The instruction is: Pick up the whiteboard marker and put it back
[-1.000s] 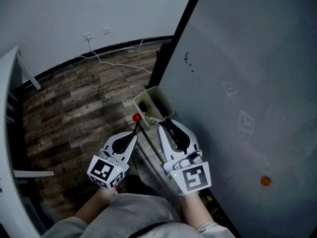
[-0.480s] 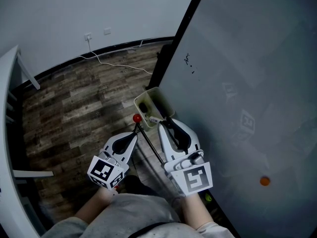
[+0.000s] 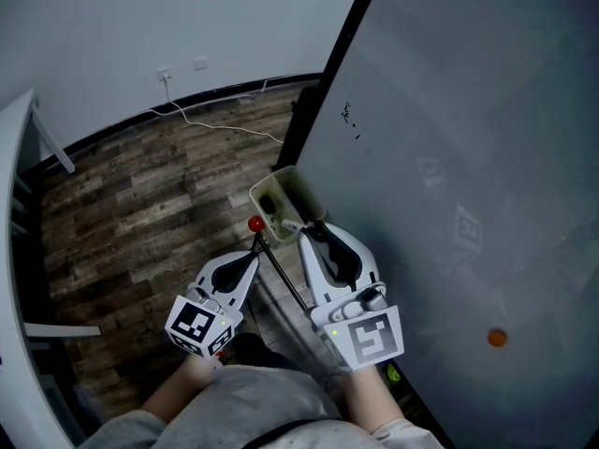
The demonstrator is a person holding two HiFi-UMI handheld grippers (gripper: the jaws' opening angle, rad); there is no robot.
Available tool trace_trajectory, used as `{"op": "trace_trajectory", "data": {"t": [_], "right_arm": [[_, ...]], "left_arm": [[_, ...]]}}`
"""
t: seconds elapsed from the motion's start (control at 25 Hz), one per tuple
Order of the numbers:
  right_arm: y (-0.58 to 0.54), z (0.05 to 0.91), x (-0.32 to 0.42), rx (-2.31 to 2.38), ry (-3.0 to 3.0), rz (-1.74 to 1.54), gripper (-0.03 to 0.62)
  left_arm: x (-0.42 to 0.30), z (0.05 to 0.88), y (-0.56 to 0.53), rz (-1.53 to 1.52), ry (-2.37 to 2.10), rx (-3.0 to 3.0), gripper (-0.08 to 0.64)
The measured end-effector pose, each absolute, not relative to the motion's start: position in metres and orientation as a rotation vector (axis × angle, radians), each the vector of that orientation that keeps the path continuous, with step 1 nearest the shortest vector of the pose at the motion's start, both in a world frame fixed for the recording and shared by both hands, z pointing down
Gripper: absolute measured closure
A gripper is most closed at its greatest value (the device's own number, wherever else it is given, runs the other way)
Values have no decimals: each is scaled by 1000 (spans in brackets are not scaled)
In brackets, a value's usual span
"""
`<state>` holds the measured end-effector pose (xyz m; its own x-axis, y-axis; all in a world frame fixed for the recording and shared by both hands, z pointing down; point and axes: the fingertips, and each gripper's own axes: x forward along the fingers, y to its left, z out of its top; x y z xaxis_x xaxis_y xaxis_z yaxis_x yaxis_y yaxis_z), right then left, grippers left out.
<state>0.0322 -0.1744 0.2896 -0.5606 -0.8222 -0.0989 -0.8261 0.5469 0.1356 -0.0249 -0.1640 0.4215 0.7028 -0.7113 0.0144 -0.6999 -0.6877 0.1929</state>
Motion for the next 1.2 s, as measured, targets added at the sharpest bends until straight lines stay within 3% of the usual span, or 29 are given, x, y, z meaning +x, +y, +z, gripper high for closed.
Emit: {"op": "trace_trajectory", "data": {"t": [1.2], "right_arm": [[-169,240,14,-1414,2725,351,508]], "left_arm": [[-22,412,-162,-111,-1125,2756,545]]}}
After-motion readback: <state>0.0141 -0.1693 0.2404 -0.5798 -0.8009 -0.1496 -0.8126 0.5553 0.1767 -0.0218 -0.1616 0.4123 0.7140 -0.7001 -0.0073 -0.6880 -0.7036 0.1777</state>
